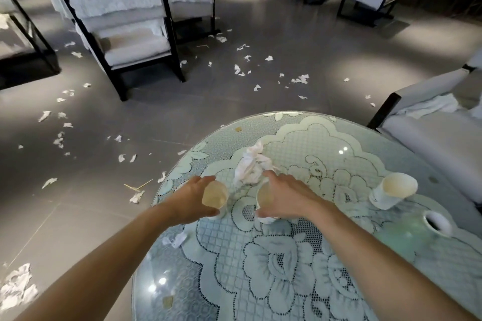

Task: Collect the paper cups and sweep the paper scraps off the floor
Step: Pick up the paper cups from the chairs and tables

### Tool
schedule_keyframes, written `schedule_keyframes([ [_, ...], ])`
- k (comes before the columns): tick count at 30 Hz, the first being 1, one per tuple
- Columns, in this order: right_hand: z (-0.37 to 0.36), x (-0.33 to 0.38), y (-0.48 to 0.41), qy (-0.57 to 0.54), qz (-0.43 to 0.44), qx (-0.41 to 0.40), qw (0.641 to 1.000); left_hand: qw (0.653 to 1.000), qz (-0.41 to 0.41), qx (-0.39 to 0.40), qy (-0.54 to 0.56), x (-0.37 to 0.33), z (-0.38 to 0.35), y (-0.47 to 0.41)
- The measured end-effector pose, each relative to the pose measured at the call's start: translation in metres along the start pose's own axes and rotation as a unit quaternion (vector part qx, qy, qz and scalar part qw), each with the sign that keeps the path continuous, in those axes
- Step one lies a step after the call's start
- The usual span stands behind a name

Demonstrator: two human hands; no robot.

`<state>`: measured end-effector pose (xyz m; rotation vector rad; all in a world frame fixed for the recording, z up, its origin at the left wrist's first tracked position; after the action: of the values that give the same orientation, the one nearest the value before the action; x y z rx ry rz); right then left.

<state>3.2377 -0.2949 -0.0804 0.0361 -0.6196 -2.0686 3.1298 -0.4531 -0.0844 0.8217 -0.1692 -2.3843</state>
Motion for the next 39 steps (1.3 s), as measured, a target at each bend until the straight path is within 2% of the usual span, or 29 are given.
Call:
schedule_keyframes([
  [4, -0.013, 0.019, 0.003, -0.039, 0.022, 0.033, 0.998, 1.0, 0.004, -0.006, 0.014, 0.006, 0.001, 0.002],
  [6, -0.014, 0.015, 0.001, -0.143, -0.001, 0.059, 0.988, 1.0, 0.008, -0.006, 0.016, 0.009, 0.002, 0.002],
  [8, -0.005, 0.0, -0.009, -0.263, -0.043, 0.028, 0.963, 1.0, 0.01, -0.005, 0.018, 0.011, 0.002, 0.001],
  [10, 0.002, -0.023, -0.023, -0.309, -0.095, -0.013, 0.946, 1.0, 0.01, -0.003, 0.019, 0.012, 0.003, -0.001],
  [14, -0.012, -0.05, -0.051, -0.299, -0.152, 0.017, 0.942, 1.0, 0.006, -0.003, 0.024, 0.014, 0.007, -0.004],
  [18, -0.017, -0.04, -0.083, -0.306, -0.132, 0.038, 0.942, 1.0, 0.001, -0.003, 0.014, 0.019, 0.013, -0.007],
  [20, -0.014, -0.028, -0.102, -0.264, -0.116, 0.031, 0.957, 1.0, -0.004, 0.004, -0.007, 0.021, 0.015, -0.01],
  [23, -0.012, -0.012, -0.125, -0.134, -0.115, 0.016, 0.984, 1.0, -0.008, 0.016, -0.019, 0.023, 0.014, -0.013],
  [26, -0.013, 0.001, -0.138, -0.055, -0.105, 0.009, 0.993, 0.999, -0.014, 0.023, -0.021, 0.023, 0.012, -0.016],
  [30, -0.007, 0.013, -0.136, -0.124, -0.053, -0.02, 0.991, 1.0, -0.001, 0.023, 0.005, 0.026, 0.013, -0.016],
  [33, -0.005, -0.002, -0.123, -0.19, -0.081, -0.04, 0.978, 1.0, 0.0, 0.018, 0.017, 0.024, 0.012, -0.015],
  [35, 0.002, -0.018, -0.112, -0.274, -0.107, -0.047, 0.955, 1.0, -0.007, 0.018, 0.021, 0.02, 0.009, -0.014],
  [39, 0.033, -0.031, -0.082, -0.439, -0.099, -0.05, 0.892, 0.999, -0.023, 0.018, 0.031, 0.005, -0.002, -0.012],
])
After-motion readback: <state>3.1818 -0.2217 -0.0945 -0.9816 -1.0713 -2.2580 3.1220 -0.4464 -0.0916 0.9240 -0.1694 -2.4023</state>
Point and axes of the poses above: each hand's wrist, its own y-axis away from the middle knuckle, its own z-axis out of the back of the hand, x = y × z, the point moved 9 cm from there along -y, towards the middle knuckle, and after that the axes turned 9 degrees about -z, right-handed, at the moved point
